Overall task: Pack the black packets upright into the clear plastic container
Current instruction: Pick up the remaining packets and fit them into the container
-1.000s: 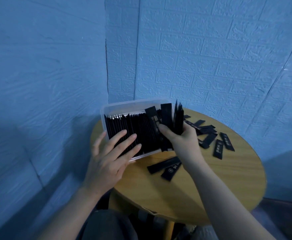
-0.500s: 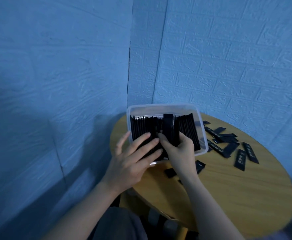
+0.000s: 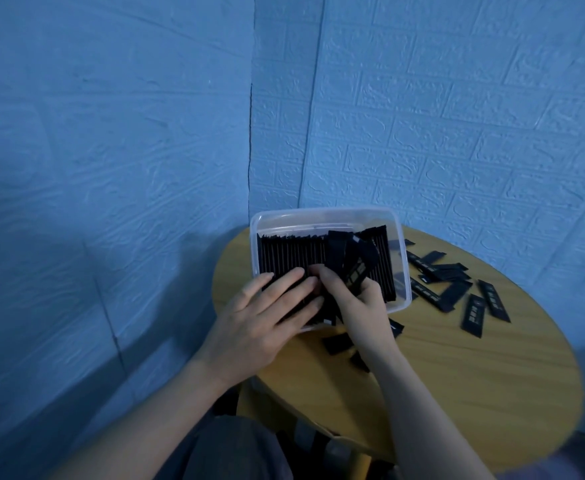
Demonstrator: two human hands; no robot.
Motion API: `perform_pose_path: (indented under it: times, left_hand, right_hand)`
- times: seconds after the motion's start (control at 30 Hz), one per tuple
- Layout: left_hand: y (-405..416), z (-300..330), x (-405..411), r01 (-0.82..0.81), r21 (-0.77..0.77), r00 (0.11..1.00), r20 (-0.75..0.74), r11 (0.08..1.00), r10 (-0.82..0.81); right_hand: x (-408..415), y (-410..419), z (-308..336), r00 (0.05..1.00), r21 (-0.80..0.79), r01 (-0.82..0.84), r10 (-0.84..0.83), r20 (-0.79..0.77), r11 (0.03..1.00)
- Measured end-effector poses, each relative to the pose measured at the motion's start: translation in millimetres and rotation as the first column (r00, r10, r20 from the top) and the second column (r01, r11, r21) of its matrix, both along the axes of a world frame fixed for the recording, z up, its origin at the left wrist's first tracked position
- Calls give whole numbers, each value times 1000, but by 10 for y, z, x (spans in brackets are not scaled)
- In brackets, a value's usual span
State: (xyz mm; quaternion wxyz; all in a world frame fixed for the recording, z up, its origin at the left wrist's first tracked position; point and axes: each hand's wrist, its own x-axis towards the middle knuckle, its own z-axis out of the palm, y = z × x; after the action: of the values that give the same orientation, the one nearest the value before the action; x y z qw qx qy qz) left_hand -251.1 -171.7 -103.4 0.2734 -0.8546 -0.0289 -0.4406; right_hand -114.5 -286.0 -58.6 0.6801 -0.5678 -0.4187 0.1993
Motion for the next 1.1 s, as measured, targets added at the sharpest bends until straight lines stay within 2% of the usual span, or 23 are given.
perform_pose_path:
  times: [0.23, 0.6, 0.87, 1.1]
  left_hand:
    - [-7, 16, 15, -9, -19, 1000, 7, 1000, 9]
    - [21, -12, 7, 84, -59, 995, 54, 995, -81]
    - [8, -2, -10, 84, -72, 996, 46, 994, -81]
    - [20, -31, 1, 55, -31, 998, 40, 998, -53]
  right_hand:
    - [3, -21, 17, 1000, -68, -13, 15, 26, 998]
    - [-12, 59, 64, 990, -82, 138, -135, 43, 987]
    - [-10, -37, 39, 990, -114, 100, -87, 113, 988]
    - [-5, -62, 64, 996, -111, 74, -67, 65, 991]
